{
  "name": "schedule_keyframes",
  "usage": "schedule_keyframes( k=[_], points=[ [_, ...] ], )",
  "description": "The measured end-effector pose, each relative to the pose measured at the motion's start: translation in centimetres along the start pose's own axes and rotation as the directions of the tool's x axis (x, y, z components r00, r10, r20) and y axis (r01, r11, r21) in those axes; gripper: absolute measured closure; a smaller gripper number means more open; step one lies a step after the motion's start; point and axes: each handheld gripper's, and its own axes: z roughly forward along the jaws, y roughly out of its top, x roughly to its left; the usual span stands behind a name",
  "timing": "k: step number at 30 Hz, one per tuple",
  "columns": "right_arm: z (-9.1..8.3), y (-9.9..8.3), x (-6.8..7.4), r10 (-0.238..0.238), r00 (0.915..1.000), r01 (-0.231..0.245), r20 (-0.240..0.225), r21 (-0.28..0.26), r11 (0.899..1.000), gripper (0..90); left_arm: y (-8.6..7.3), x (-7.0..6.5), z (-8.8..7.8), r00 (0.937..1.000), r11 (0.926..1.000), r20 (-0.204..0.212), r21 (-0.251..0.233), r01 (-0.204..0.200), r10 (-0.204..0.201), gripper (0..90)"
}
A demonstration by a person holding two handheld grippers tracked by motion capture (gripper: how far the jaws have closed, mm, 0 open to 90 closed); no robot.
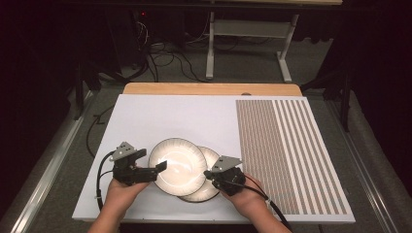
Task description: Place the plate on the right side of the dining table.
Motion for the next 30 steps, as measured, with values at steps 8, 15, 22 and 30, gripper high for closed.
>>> schedule_keyframes(
  k=[8, 15, 22, 30],
  points=[
    [0.0, 0.0, 0.1, 0.000, 1.0000, 0.000, 0.002, 0.001, 1.000, 90.0, -0.1, -0.2, 0.6, 0.9990, 0.9947, 0.041, 0.102, 0.013, -0.017, 11.2],
    [0.0, 0.0, 0.1, -0.004, 1.0000, 0.004, 0.004, 0.001, 1.000, 90.0, -0.2, -0.4, 1.0, 0.9961, 0.9907, 0.072, 0.130, 0.040, -0.049, 16.9],
    [0.0, 0.0, 0.1, -0.004, 1.0000, 0.004, 0.006, 0.001, 1.000, 90.0, -0.3, -0.5, 1.2, 0.9912, 0.9847, 0.100, 0.159, 0.071, -0.087, 22.8],
    [0.0, 0.0, 0.1, 0.000, 1.0000, 0.000, 0.007, 0.002, 1.000, 90.0, -0.2, -0.5, 1.4, 0.9853, 0.9743, 0.121, 0.205, 0.094, -0.120, 34.0]
  ],
)
